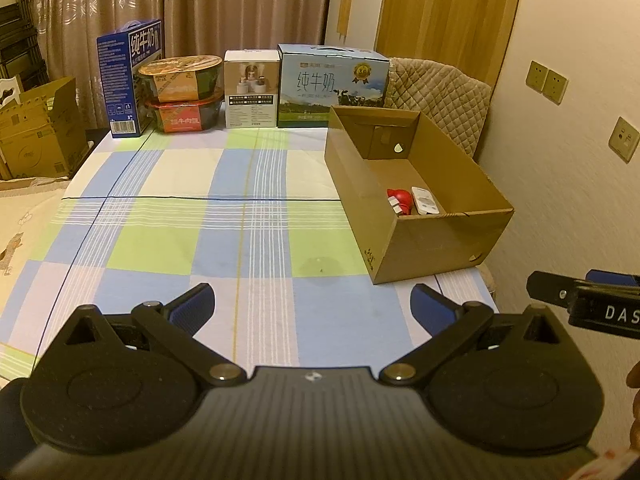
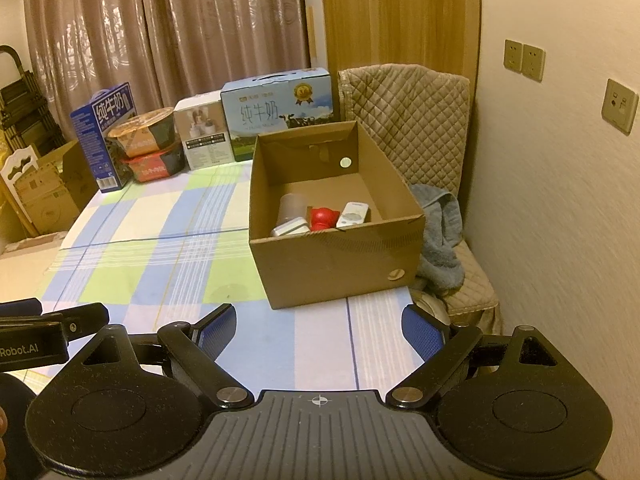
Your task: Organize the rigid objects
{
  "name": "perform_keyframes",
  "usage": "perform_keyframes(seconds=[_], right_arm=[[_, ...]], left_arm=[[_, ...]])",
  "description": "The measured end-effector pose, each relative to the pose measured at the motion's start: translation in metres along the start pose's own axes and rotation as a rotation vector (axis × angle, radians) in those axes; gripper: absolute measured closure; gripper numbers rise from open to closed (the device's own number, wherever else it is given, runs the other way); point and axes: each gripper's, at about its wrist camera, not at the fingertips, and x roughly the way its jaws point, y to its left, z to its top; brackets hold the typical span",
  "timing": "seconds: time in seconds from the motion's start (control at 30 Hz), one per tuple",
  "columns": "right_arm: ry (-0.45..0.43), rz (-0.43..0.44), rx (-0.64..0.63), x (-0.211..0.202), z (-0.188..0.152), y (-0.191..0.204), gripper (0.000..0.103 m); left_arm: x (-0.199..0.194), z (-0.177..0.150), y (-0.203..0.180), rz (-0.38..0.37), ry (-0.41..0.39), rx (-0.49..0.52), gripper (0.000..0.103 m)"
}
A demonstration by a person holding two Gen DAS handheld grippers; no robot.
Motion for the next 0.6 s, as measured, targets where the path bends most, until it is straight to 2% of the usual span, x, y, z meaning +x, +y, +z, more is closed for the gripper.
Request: perform_keyframes(seconds=[0.6], right_arm=[[0.002,-0.003,0.001,0.0001,-0.0007,-0.0026,0.016]], left_arm=[[0.0006,-0.0004,0.0002,-0.009,0.003,-0.003,0.0]])
